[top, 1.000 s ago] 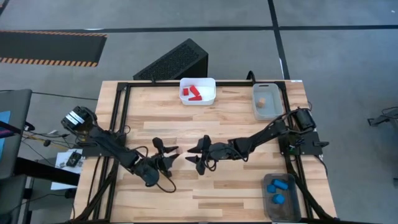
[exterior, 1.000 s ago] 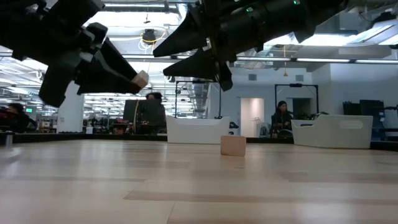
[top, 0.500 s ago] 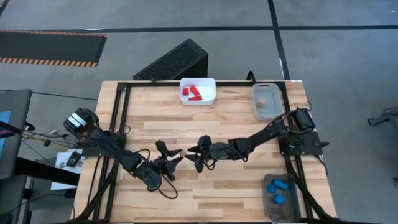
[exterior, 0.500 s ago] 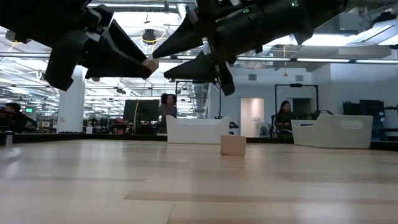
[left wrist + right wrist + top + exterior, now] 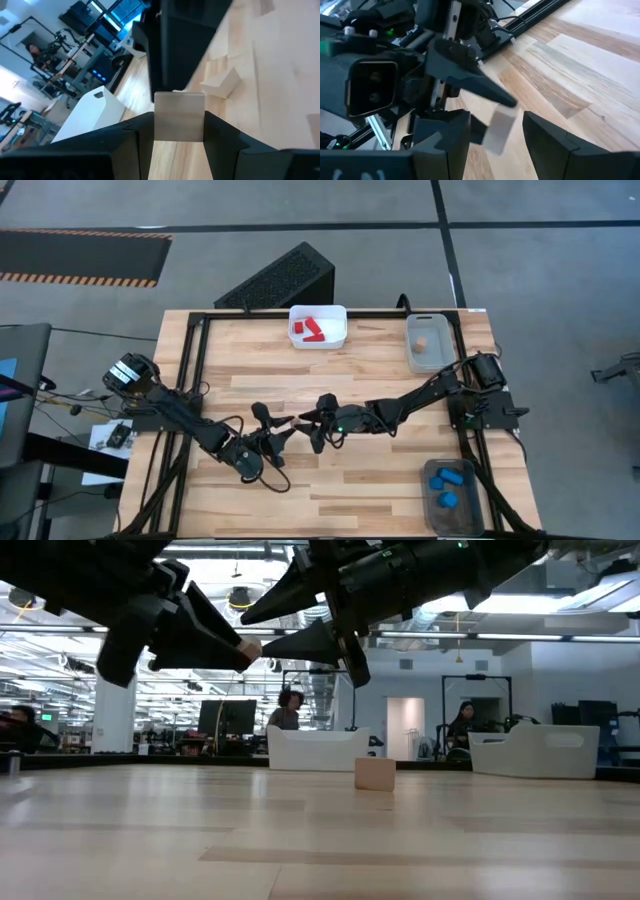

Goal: Sort & place blocks by color
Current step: Put the left brown block into the gray bin

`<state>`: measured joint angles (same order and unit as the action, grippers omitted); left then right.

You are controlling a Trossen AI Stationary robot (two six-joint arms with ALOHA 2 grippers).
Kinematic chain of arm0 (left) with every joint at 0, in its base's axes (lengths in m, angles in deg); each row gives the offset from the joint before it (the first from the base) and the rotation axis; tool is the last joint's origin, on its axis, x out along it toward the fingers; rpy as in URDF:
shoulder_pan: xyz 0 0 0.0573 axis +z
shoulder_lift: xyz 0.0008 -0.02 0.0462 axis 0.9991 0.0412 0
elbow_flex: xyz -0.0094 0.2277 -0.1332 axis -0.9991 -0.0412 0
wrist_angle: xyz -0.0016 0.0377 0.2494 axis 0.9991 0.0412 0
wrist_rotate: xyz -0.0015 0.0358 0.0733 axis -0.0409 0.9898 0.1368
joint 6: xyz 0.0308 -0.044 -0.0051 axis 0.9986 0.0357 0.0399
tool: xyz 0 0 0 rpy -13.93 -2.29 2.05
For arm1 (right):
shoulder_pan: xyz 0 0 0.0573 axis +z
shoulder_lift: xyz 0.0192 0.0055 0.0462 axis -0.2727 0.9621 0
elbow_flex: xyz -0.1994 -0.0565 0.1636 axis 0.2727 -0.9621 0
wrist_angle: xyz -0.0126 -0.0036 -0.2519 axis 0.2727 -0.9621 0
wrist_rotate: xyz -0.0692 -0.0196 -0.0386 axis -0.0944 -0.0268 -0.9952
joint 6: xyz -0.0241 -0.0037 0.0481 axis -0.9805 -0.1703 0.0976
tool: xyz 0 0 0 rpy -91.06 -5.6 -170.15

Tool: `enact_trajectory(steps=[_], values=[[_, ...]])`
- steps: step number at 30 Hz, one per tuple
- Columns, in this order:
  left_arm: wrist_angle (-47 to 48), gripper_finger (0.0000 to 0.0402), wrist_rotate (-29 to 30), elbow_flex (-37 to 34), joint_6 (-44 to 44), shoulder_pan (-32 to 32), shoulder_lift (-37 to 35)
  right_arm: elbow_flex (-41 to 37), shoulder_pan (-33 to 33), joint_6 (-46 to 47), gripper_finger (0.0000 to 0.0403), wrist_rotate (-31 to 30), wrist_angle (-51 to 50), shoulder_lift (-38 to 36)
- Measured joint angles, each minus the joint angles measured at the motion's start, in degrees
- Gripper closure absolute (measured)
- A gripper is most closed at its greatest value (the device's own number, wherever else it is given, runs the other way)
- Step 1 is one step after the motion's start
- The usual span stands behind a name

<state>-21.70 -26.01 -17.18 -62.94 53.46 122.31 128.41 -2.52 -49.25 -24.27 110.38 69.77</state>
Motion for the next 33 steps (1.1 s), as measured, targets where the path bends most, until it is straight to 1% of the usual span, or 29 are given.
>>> enact_trajectory(steps=[5, 10, 20, 29, 33], values=[[-0.1, 0.0280, -1.3, 0.0, -0.1, 0.9, 0.0, 1.0, -0.3, -0.5, 0.0198, 0.2, -3.7, 0.0], [-0.6, 0.0280, -1.4, 0.0, 0.2, 0.9, 0.0, 1.2, -0.7, -0.5, 0.0207, 0.0, -4.5, 0.0], [-4.2, 0.0280, -1.5, -0.1, 4.0, 1.4, 0.0, 1.3, -1.4, -0.5, 0.0256, 0.7, -4.2, 0.0], [-3.9, 0.0280, -4.3, -0.2, 0.6, 3.9, 0.0, 1.3, -1.9, -2.0, 0.0317, 1.5, -7.3, -0.2], [-3.9, 0.0280, -4.9, -0.2, -0.2, 4.0, 0.0, 1.3, -2.2, -3.7, 0.0330, 1.4, -9.9, -0.2]])
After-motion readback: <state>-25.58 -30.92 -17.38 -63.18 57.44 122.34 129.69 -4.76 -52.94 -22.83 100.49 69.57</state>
